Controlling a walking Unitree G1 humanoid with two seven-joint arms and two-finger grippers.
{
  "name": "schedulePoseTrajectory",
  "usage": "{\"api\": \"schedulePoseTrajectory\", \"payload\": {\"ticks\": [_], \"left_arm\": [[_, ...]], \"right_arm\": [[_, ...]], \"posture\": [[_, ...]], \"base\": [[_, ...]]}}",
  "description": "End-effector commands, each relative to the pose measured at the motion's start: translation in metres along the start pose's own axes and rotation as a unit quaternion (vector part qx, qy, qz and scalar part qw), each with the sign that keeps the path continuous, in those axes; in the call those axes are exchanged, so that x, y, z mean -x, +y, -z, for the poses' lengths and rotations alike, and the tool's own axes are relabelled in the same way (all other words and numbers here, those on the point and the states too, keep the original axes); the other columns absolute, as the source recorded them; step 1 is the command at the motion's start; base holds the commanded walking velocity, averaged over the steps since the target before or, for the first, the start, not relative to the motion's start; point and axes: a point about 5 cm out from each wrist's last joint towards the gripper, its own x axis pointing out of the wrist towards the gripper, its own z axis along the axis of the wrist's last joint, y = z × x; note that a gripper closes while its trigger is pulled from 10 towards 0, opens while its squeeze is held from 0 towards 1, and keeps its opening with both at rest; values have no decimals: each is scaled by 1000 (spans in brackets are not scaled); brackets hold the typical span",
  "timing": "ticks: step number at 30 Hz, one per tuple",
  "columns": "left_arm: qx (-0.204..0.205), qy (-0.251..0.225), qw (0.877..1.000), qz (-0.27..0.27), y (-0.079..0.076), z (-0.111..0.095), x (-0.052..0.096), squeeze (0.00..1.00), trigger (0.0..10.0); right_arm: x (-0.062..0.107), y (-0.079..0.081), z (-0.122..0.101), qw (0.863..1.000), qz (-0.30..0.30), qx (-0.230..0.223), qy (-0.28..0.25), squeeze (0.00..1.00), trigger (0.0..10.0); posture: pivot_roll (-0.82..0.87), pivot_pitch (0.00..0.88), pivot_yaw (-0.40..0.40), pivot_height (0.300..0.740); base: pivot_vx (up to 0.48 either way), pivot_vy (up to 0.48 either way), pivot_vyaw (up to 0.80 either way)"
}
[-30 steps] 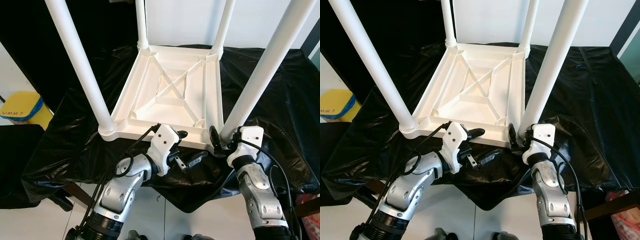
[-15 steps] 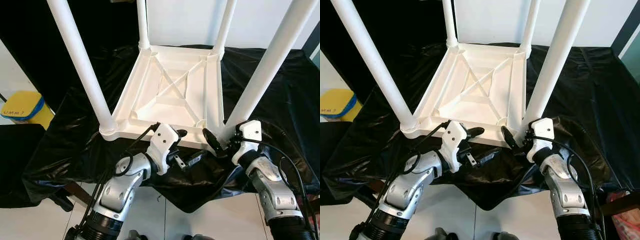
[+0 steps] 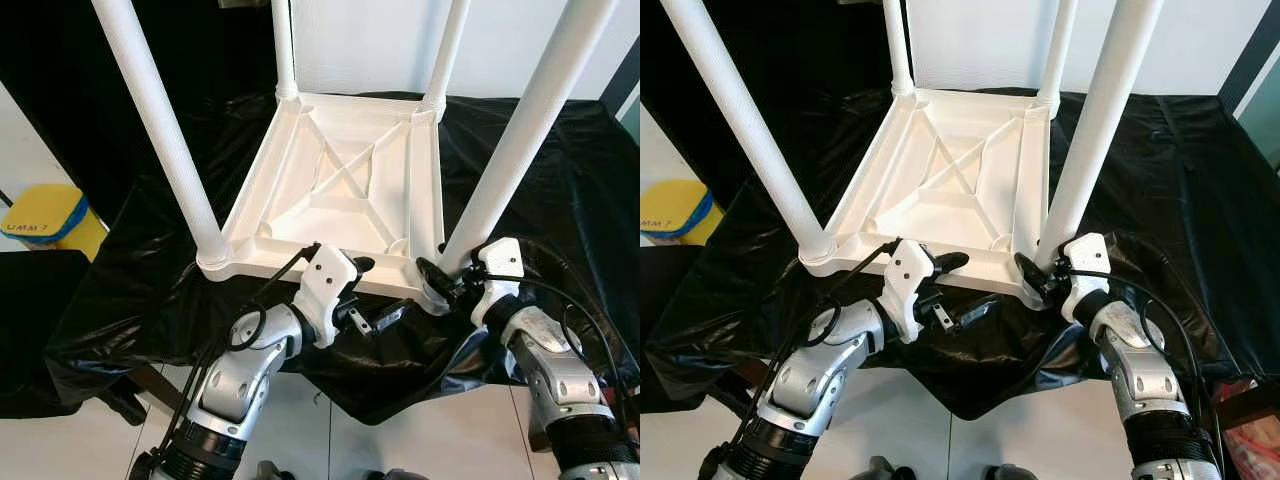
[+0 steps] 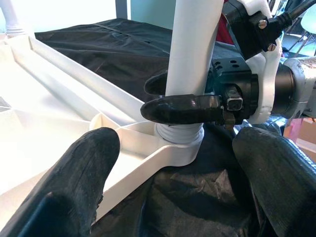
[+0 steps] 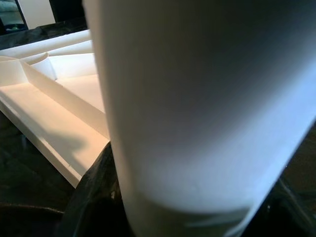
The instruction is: Building children table
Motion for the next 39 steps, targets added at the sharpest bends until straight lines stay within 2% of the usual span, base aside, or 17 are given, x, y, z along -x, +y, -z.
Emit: {"api": "schedulePoseTrajectory", "payload": {"ticks": [1, 5, 7, 10, 11, 12, 13, 14, 15, 21, 23, 24, 26, 32, 37, 39], "left_arm": [[1, 4, 1000, -21, 2, 2, 0, 0, 10000], [2, 4, 1000, -20, 1, 2, 0, 0, 10000], [3, 5, 1000, -17, 0, 3, 0, 0, 10000], [3, 5, 1000, -17, 0, 3, 0, 0, 10000], [3, 5, 1000, -15, -1, 3, 0, 0, 10000], [3, 5, 1000, -15, -1, 3, 0, 0, 10000], [3, 6, 1000, -14, -1, 3, 1, 0, 10000], [3, 6, 1000, -14, -1, 3, 1, 0, 10000], [4, 7, 1000, -11, -2, 3, 1, 0, 10000], [4, 9, 1000, -8, -3, 4, 1, 0, 10000], [4, 10, 1000, -7, -3, 4, 2, 0, 10000], [4, 10, 1000, -7, -3, 4, 2, 0, 10000], [3, 10, 1000, -6, -3, 4, 1, 0, 10000], [3, 10, 1000, -6, -3, 4, 2, 0, 10000], [2, 10, 1000, -5, -3, 4, 1, 0, 10000], [2, 10, 1000, -4, -3, 3, 1, 0, 10000]], "right_arm": [[2, 6, 17, 999, 3, -7, 45, 0, 10000], [1, 7, 18, 998, 24, -6, 51, 0, 10000], [-2, 13, 16, 997, 62, -23, 42, 0, 10000], [-2, 13, 16, 997, 62, -23, 42, 0, 10000], [-4, 16, 17, 994, 93, -28, 44, 0, 10000], [-4, 16, 17, 994, 93, -28, 44, 0, 10000], [-5, 19, 19, 988, 138, -51, 52, 0, 10000], [-5, 19, 19, 988, 138, -51, 52, 0, 10000], [-6, 24, 23, 974, 204, -73, 67, 0, 10000], [-6, 28, 25, 960, 256, -90, 75, 0, 10000], [-5, 36, 27, 943, 308, -99, 82, 0, 10000], [-5, 36, 27, 943, 308, -99, 82, 0, 10000], [-2, 41, 29, 926, 354, -95, 94, 0, 10000], [-2, 46, 26, 920, 367, -98, 93, 0, 10000], [-4, 47, 23, 923, 363, -97, 87, 0, 10000], [-7, 51, 19, 929, 348, -96, 78, 0, 10000]], "posture": [[-73, 87, -6, 740], [-74, 86, -5, 740], [-77, 86, -1, 740], [-77, 86, -1, 740], [-77, 86, -1, 740], [-77, 86, -1, 740], [-75, 85, 2, 740], [-75, 85, 2, 740], [-76, 86, 5, 740], [-74, 86, 5, 740], [-71, 82, 5, 740], [-71, 82, 5, 740], [-69, 80, 5, 740], [-68, 78, 5, 740], [-73, 77, 8, 740], [-71, 80, 7, 740]], "base": [[0, 0, 0], [0, 0, 0], [0, 0, 0], [0, 0, 0], [0, 0, 0], [0, 0, 0], [0, 0, 0], [0, 0, 0], [0, 0, 0], [0, 0, 0], [0, 0, 0], [0, 0, 0], [0, 0, 0], [0, 0, 0], [0, 0, 0], [0, 0, 0]]}}
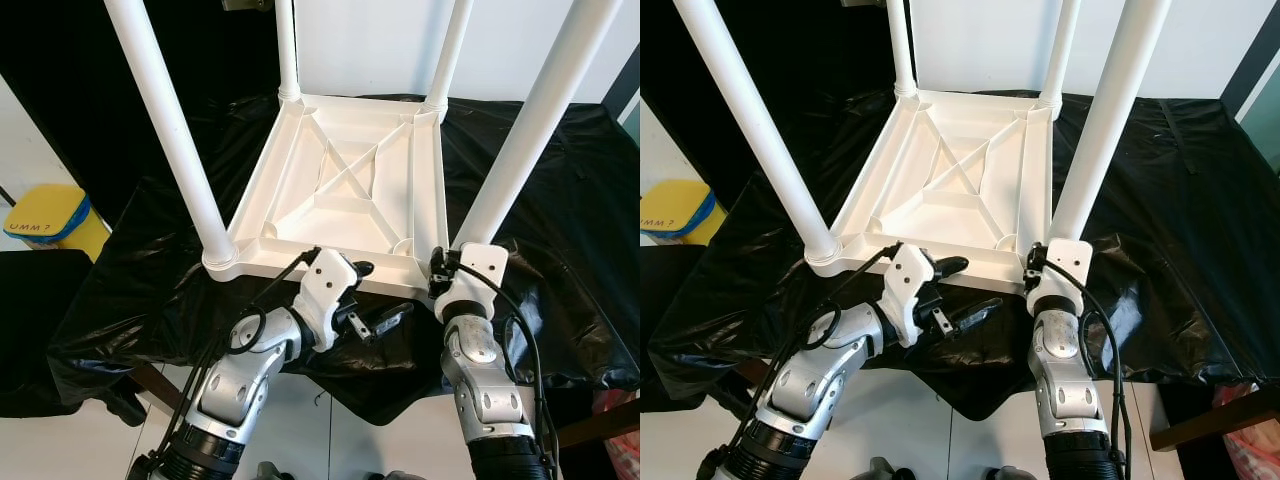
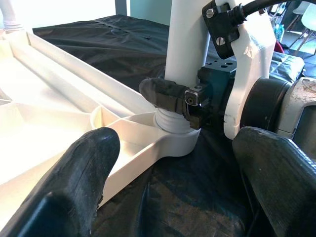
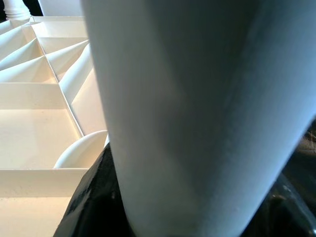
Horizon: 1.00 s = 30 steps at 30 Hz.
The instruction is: Building children table
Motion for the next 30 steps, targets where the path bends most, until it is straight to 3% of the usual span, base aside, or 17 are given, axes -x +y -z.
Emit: {"api": "schedulePoseTrajectory", "payload": {"ticks": [1, 9, 10, 21, 25, 30], "left_arm": [[1, 3, 1000, -8, -2, 0, 0, 0, 10000], [2, 3, 1000, -8, -2, 0, 0, 0, 10000], [2, 3, 1000, -9, -2, 0, 0, 0, 10000], [3, 2, 1000, -11, -2, 0, 0, 0, 10000], [4, 1, 1000, -11, -2, 0, 0, 0, 10000], [4, 1, 1000, -12, -1, -1, 0, 0, 10000]], "right_arm": [[8, 1, 22, 998, -1, 5, 55, 0, 10000], [8, 1, 20, 999, 0, 9, 49, 0, 10000], [7, 2, 17, 999, -15, 5, 37, 1000, 10000], [8, -9, 2, 990, -136, -17, -15, 1000, 10000], [8, -23, -1, 975, -221, 4, -26, 1000, 10000], [4, -33, -4, 961, -273, 25, -29, 1000, 10000]], "posture": [[-71, 80, 6, 740], [-69, 82, 5, 740], [-67, 82, 4, 740], [-78, 87, 3, 740], [-82, 93, 5, 740], [-88, 96, 11, 740]], "base": [[0, 0, 0], [0, 0, 0], [0, 0, 0], [0, 0, 0], [0, 0, 0], [0, 0, 0]]}}
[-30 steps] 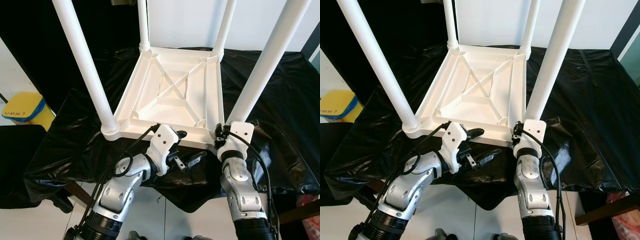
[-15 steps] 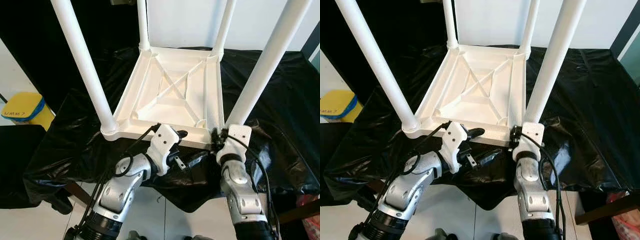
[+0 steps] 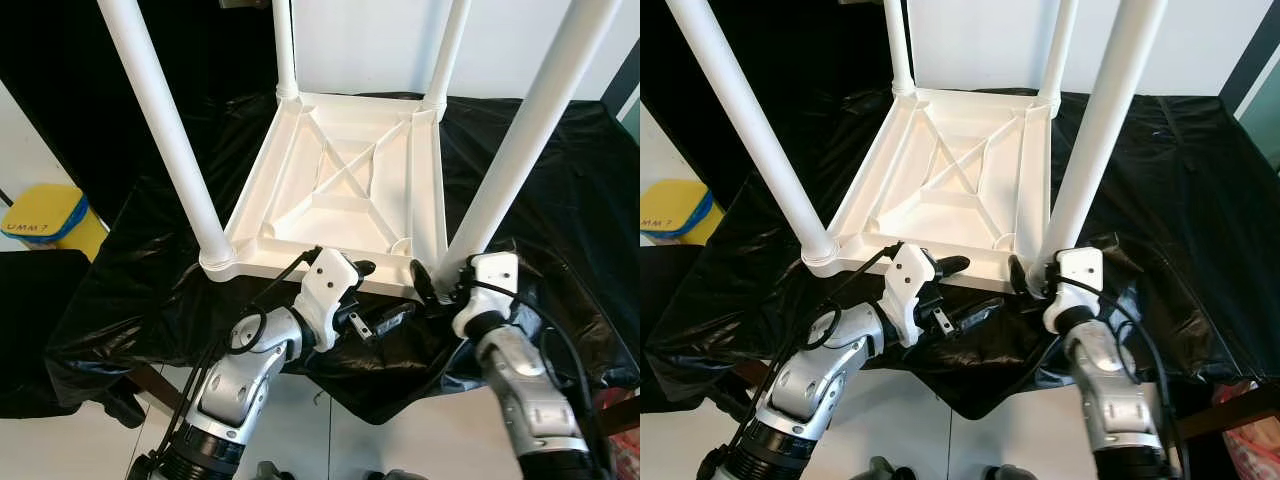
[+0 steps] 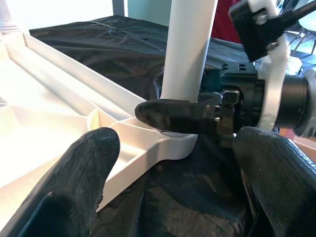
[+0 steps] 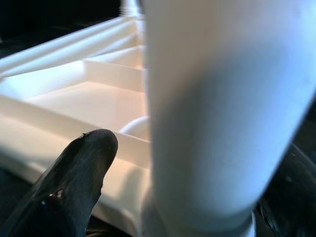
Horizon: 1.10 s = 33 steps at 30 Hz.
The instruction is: Building children table
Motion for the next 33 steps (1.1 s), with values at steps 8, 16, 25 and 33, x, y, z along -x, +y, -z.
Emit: {"api": "schedulePoseTrajectory", "payload": {"ticks": [8, 16, 25, 33], "left_arm": [[7, 4, 1000, -10, 0, 2, -1, 0, 10000], [5, 5, 1000, -16, 1, 1, 0, 0, 10000], [3, 6, 1000, -20, 1, 2, 1, 0, 10000], [3, 6, 1000, -15, 0, 2, 0, 0, 10000]], "right_arm": [[-6, -16, -4, 995, -90, 29, 8, 0, 10000], [-11, -16, 8, 990, -129, 48, 36, 0, 0], [-7, -20, 15, 993, -109, 32, 44, 0, 10000], [-9, -17, 17, 999, -5, 24, 48, 0, 10000]], "posture": [[-92, 98, 15, 740], [-69, 101, 2, 740], [-78, 100, 3, 740], [-89, 105, 7, 740]], "base": [[0, 0, 0], [0, 0, 0], [0, 0, 0], [0, 0, 0]]}}
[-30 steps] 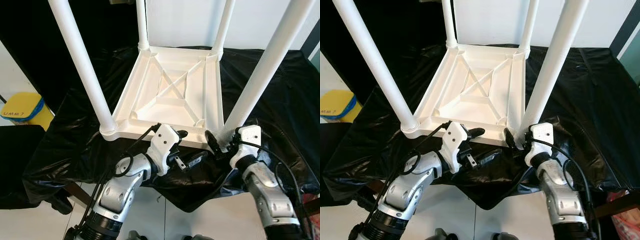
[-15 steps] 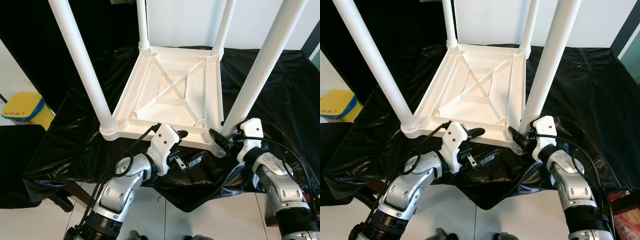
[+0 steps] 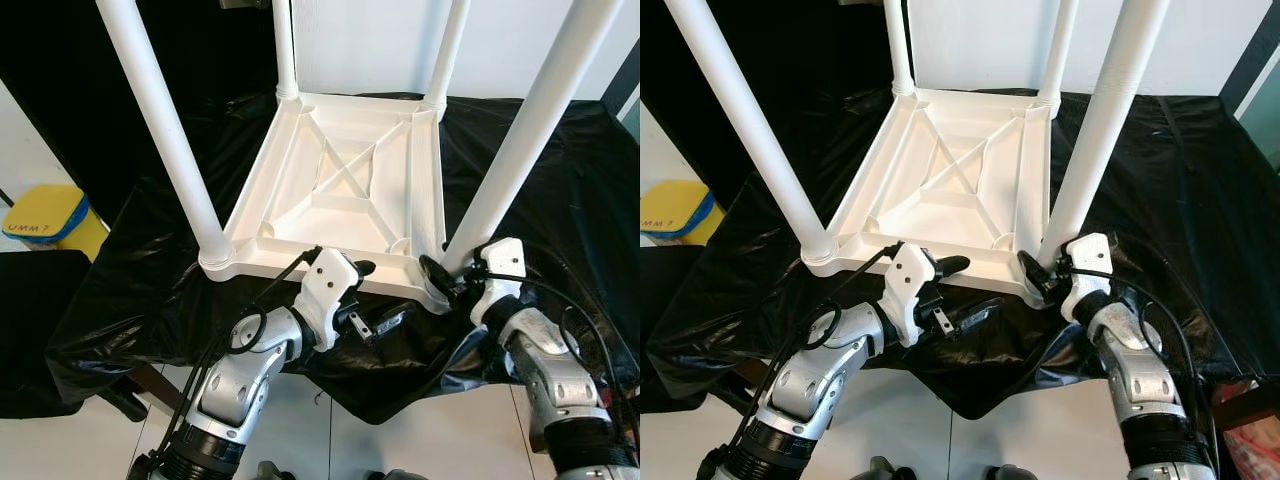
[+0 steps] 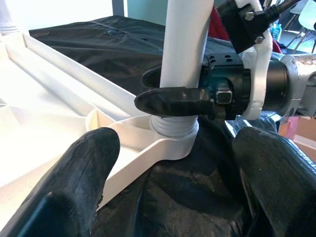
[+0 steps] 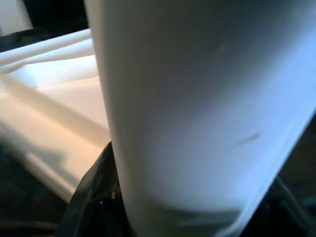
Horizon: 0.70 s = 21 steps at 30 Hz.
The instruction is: Building children table
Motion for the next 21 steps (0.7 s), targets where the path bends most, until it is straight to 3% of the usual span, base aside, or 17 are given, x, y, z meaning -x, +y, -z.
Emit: {"api": "schedulePoseTrajectory", "payload": {"ticks": [1, 6, 10, 15, 21], "left_arm": [[4, 6, 1000, -15, 0, 2, 0, 0, 10000], [6, 5, 1000, -12, -1, 2, -1, 0, 10000], [6, 6, 1000, -11, -1, 3, -1, 0, 10000], [5, 4, 1000, -10, -1, 2, -3, 0, 10000], [6, 5, 1000, -8, -4, 3, -2, 0, 10000]], "right_arm": [[5, 2, 15, 999, 30, -8, 40, 0, 10000], [6, 10, 18, 990, 131, -28, 50, 0, 10000], [6, 16, 19, 982, 175, -35, 54, 0, 10000], [8, 28, 19, 958, 277, -45, 60, 0, 10000], [5, 38, 16, 960, 267, -57, 55, 0, 10000]], "posture": [[-90, 105, 7, 740], [-92, 105, 4, 740], [-93, 103, 3, 740], [-86, 95, -4, 740], [-88, 95, -3, 740]], "base": [[0, 0, 0], [0, 0, 0], [0, 0, 0], [0, 0, 0], [0, 0, 0]]}}
